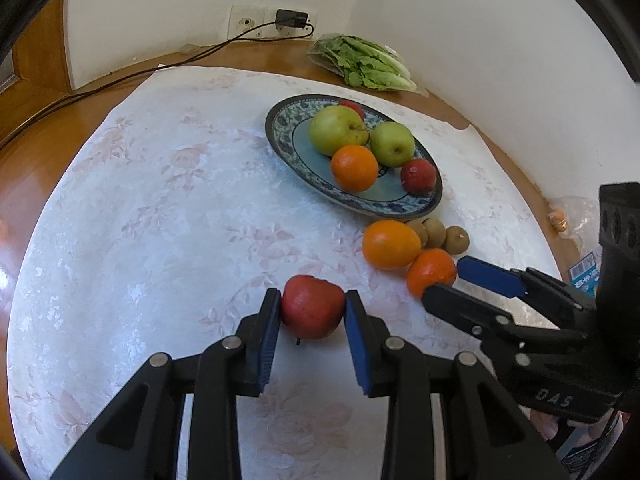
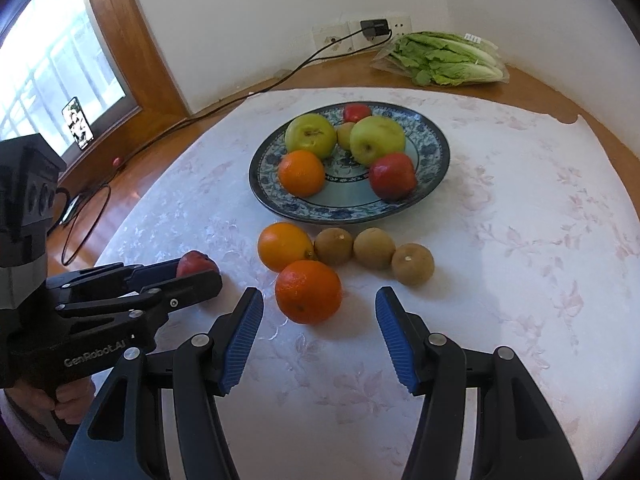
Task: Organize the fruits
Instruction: 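Lift the red apple with the left tool while the right tool grasps an orange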
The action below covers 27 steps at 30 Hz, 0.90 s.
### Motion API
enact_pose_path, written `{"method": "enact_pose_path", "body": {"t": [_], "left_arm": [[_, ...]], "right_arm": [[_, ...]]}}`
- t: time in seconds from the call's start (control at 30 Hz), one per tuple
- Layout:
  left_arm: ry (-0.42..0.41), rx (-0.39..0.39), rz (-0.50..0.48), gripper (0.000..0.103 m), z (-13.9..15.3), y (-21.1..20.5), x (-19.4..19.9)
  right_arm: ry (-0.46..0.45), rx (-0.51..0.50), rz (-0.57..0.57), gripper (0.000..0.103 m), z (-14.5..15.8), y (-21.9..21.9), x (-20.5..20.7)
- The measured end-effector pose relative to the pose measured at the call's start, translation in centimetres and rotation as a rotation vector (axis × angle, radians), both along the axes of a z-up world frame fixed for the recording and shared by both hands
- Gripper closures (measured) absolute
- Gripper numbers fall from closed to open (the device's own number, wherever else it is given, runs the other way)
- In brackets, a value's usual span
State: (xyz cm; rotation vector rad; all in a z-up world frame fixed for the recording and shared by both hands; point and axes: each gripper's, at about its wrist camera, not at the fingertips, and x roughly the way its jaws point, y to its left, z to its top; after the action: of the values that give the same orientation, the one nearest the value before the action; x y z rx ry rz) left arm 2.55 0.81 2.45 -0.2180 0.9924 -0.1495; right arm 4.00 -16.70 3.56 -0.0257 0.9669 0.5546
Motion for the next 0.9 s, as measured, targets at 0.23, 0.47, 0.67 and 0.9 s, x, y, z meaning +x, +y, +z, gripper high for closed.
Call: {"method": "enact_pose_path", "body": {"t": [0.23, 0.47, 0.67, 0.9], "left_arm": [[0.000, -0.001, -0.001, 0.070, 0.0, 0.0, 0.1], [0.000, -0.010, -0.002, 0.070, 0.0, 0.0, 0.1], [0.000, -0.008, -0.002, 0.070, 0.0, 0.0, 0.1], [0.000, -0.005, 0.002, 0.070, 0.0, 0.0, 0.1]], "right_arm": [[0.009, -0.003, 0.014, 0.043, -0.4, 0.7, 0.2], [0.006, -0.004, 0.010, 0.047, -0.8, 1.1, 0.5], [-0.018, -0.030, 0.002, 0.054, -0.9, 1.3, 0.5], [0.014, 0.024, 0.000, 0.066, -0.9, 0.6, 0.7]]}}
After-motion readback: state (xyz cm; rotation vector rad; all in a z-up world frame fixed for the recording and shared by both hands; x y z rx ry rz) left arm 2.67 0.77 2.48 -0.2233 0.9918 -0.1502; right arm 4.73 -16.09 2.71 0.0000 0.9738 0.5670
